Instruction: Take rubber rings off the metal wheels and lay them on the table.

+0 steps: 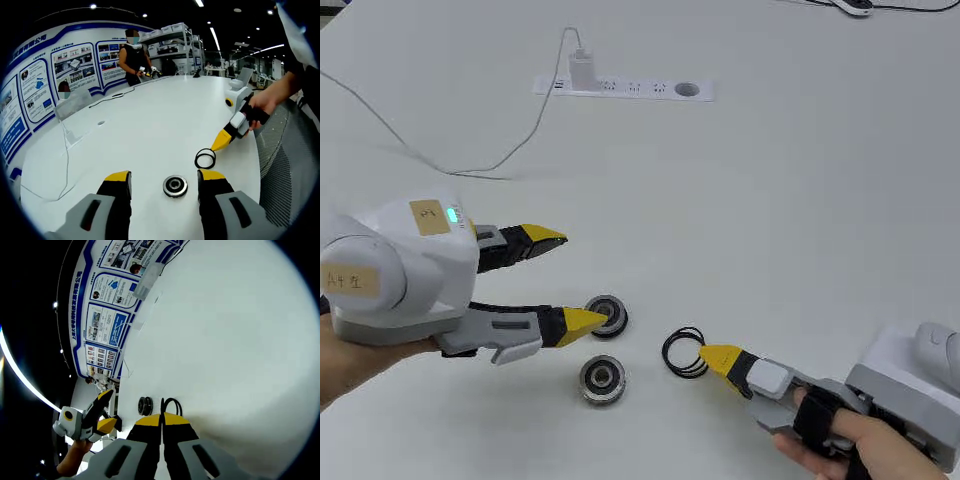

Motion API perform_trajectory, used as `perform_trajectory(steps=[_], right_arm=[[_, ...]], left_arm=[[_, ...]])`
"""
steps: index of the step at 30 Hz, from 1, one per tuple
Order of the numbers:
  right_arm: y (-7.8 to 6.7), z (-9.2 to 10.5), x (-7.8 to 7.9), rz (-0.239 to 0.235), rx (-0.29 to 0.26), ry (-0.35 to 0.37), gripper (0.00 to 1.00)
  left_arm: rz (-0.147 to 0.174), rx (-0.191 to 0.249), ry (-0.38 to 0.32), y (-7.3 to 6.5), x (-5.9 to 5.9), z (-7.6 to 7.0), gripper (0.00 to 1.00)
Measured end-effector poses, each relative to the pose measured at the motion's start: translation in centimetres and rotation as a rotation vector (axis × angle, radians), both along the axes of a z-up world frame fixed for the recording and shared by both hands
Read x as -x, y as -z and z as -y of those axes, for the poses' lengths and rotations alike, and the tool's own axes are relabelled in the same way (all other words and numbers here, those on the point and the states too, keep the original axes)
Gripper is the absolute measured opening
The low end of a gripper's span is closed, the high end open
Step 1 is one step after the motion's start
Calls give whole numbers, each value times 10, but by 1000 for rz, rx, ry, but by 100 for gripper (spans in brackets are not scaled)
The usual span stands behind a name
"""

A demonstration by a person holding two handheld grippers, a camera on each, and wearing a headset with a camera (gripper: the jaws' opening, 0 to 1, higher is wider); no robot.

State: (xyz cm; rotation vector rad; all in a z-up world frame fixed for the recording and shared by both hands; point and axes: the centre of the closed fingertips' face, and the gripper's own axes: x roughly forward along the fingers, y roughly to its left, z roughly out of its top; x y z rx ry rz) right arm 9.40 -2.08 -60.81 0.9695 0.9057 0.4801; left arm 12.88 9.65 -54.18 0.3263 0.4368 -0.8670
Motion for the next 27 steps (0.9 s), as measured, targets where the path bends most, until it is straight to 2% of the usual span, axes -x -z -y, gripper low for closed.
perform_trajectory(steps=[2,4,8,15,17,24,27], right_arm=[[3,3,0,1,34,3,2],[6,6,-1,31,94,-11,2],[4,8,-1,70,152,-31,2],[3,7,0,116,200,-67,7],[2,5,2,140,230,-98,8],[1,5,8,263,399,-221,18],[-2,5,6,275,393,-213,20]], left_arm=[[0,4,-6,0,1,-1,55],[-1,7,-8,-1,2,-1,55],[1,8,-11,-2,3,-2,55],[-2,8,-15,-1,5,-4,54],[-3,7,-15,-1,5,-4,54],[-4,8,-14,-1,4,-4,54],[-8,6,-11,1,5,-4,54]])
